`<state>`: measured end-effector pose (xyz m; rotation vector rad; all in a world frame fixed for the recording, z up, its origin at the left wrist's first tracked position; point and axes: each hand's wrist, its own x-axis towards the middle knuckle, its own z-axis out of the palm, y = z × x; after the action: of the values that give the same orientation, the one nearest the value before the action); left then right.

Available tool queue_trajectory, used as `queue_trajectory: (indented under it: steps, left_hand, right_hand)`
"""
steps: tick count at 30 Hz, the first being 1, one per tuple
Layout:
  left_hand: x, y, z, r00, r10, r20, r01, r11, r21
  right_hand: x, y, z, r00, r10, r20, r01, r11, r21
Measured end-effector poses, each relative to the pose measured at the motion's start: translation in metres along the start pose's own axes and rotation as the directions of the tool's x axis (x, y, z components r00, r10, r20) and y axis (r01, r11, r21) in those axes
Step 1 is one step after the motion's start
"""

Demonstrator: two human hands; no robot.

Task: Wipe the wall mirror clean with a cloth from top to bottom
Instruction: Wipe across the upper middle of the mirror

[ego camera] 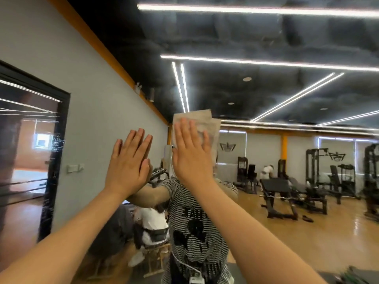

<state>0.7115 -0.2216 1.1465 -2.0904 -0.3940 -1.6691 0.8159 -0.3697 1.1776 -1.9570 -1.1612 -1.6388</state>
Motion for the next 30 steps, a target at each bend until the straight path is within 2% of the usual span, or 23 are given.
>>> queue_trajectory:
  steps: [3,5,10,13,20,22,27,30]
  left_hand:
    - [0.000,-0.002,0.000,1.000,0.007,0.005,-0.007,1.000,-0.004]
    - [0.000,-0.002,0.001,1.000,0.004,0.009,-0.004,1.000,-0.005]
    - [0.000,-0.001,0.000,1.000,0.005,0.008,-0.004,1.000,-0.010]
    - [-0.001,-0.001,0.000,1.000,-0.004,0.012,0.004,1.000,0.000]
    - [-0.002,-0.001,0.002,1.000,-0.007,-0.009,0.007,1.000,0.020]
    - [-0.002,-0.001,0.003,1.000,-0.004,-0.013,0.004,1.000,0.023]
    - [-0.003,-0.001,0.002,1.000,0.000,-0.026,0.001,1.000,0.012]
    - [-0.003,-0.001,0.003,0.999,0.001,-0.036,-0.001,1.000,0.013]
  right_hand:
    - [-0.005,0.026,-0.002,0.996,-0.089,0.003,0.089,0.995,-0.038]
    - [-0.013,0.053,-0.006,0.995,-0.095,0.004,0.095,0.994,-0.053]
    - [-0.042,0.132,-0.024,0.989,0.129,-0.074,-0.134,0.989,-0.060]
    - [-0.052,0.148,-0.032,0.974,0.215,-0.074,-0.218,0.975,-0.032]
    - [-0.036,0.088,-0.014,0.882,0.450,-0.137,-0.441,0.893,0.089]
    - [-0.028,0.063,-0.008,0.897,0.421,-0.132,-0.412,0.907,0.087]
    - [-0.012,-0.006,0.014,0.960,0.236,-0.153,-0.232,0.972,0.046]
    - [-0.009,-0.022,0.020,0.960,0.221,-0.171,-0.215,0.975,0.052]
